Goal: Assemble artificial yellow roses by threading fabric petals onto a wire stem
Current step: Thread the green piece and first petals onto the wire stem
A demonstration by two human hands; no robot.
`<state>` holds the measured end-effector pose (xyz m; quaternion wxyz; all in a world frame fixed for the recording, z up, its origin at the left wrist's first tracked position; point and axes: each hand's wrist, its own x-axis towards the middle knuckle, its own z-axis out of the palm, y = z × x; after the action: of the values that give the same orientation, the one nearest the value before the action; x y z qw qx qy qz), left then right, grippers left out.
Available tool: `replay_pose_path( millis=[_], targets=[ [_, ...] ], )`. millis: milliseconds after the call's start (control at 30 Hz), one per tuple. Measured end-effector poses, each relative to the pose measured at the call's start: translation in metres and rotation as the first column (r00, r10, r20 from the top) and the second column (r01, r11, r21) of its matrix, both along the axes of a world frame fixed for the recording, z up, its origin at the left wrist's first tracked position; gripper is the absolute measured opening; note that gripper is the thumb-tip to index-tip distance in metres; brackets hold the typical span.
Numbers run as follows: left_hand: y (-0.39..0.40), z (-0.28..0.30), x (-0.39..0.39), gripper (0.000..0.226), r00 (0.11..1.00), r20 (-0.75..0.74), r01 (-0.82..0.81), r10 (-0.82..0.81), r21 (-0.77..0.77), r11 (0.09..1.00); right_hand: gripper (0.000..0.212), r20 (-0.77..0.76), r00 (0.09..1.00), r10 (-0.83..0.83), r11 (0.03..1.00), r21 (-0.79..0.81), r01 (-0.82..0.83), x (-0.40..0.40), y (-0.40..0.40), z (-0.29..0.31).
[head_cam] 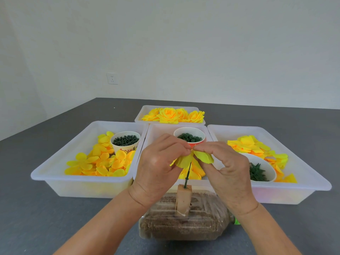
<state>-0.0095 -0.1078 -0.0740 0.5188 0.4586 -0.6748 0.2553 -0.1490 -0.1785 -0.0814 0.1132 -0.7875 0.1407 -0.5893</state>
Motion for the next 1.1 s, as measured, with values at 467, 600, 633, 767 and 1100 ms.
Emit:
replay_pose_path(
  millis=[467,600,633,767,1100],
  targets=[
    [0.011,-0.004,-0.019,0.028,0.841,-0.542,0.144,-0.004,0.216,0.966,0.033,0.051,0.965,0.257,0.827,0.504,-0.247,0.0,0.003,0.012],
    [0.011,-0.006,-0.024,0.032,0.825,-0.56,0.052,0.076,0.209,0.977,0.03,0.151,0.934,0.325,0.693,0.634,-0.344,-0.001,0.004,0.015],
    [0.011,-0.008,-0.024,0.03,0.829,-0.551,0.03,0.096,0.216,0.976,0.027,0.169,0.927,0.335,0.658,0.662,-0.359,-0.001,0.003,0.015],
    [0.01,-0.01,-0.026,0.015,0.805,-0.567,-0.009,0.177,0.287,0.958,0.017,0.256,0.912,0.32,0.52,0.758,-0.395,-0.001,0.003,0.015],
    [0.01,-0.009,-0.028,0.019,0.76,-0.635,0.078,0.136,0.297,0.952,0.015,0.268,0.91,0.316,0.507,0.764,-0.4,-0.002,0.005,0.019]
  ],
)
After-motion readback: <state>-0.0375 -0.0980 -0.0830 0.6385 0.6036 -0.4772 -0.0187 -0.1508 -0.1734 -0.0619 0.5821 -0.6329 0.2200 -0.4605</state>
